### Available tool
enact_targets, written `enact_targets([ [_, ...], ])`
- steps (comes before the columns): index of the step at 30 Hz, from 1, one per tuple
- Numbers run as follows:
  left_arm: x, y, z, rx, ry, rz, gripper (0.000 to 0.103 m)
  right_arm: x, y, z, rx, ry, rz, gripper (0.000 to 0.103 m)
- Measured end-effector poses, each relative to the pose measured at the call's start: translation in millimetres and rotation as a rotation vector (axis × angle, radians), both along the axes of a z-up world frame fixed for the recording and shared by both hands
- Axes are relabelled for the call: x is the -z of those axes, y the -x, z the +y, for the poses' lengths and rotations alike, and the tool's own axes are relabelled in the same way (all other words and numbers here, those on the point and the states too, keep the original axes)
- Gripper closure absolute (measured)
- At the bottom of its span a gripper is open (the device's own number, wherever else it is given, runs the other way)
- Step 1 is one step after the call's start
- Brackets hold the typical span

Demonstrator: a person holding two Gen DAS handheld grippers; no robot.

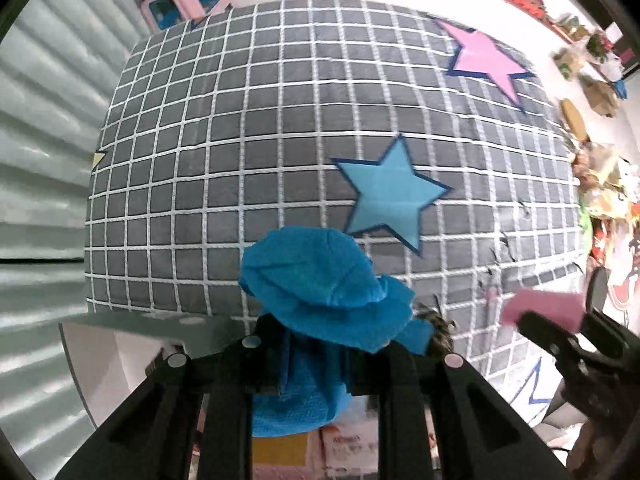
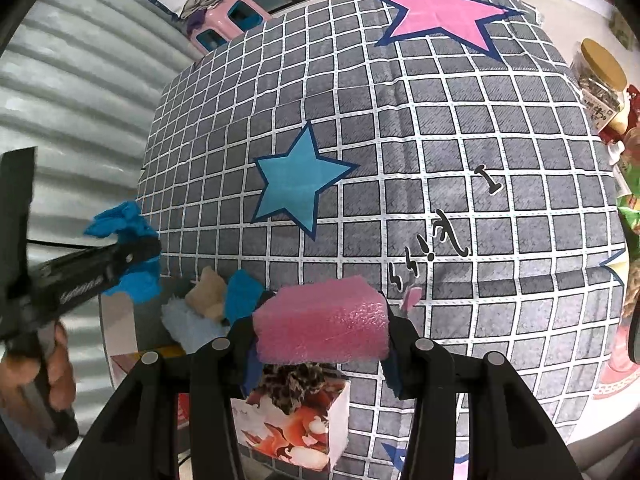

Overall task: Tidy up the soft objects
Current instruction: 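Grasp the blue cloth with the left tool while the right tool grasps the pink sponge, then carry the blue cloth with the left tool while the right tool carries the pink sponge over the box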

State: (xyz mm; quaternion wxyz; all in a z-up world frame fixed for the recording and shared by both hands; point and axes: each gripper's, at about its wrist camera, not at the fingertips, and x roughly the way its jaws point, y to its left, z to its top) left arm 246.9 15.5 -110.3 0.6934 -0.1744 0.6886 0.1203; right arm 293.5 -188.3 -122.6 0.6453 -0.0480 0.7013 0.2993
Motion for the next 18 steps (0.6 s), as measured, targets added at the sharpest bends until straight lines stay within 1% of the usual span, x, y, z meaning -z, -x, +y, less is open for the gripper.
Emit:
enact_targets([
  [3,-13,8,-12,0.025,-0.003,-0.043,0.082,-3,5,-3,-0.007,0.015,-0.017,0.054],
  [6,-24,18,-24,0.062,0.011,-0.072,0.082,-6,11,-9,-0.013,0.033,-0.031,0.054],
  [9,-32,33,-44,0.111,0.037,-0.095,0.082,-6,20,-18,-0.006,0.056,-0.041,0.054],
  [11,-36,42,-56,0.134,0.069,-0.101,0.082,-6,27,-26,0.005,0.070,-0.041,0.054],
  [18,-47,75,-87,0.223,0.134,-0.128,0.082,-6,63,-52,0.038,0.124,-0.035,0.054],
])
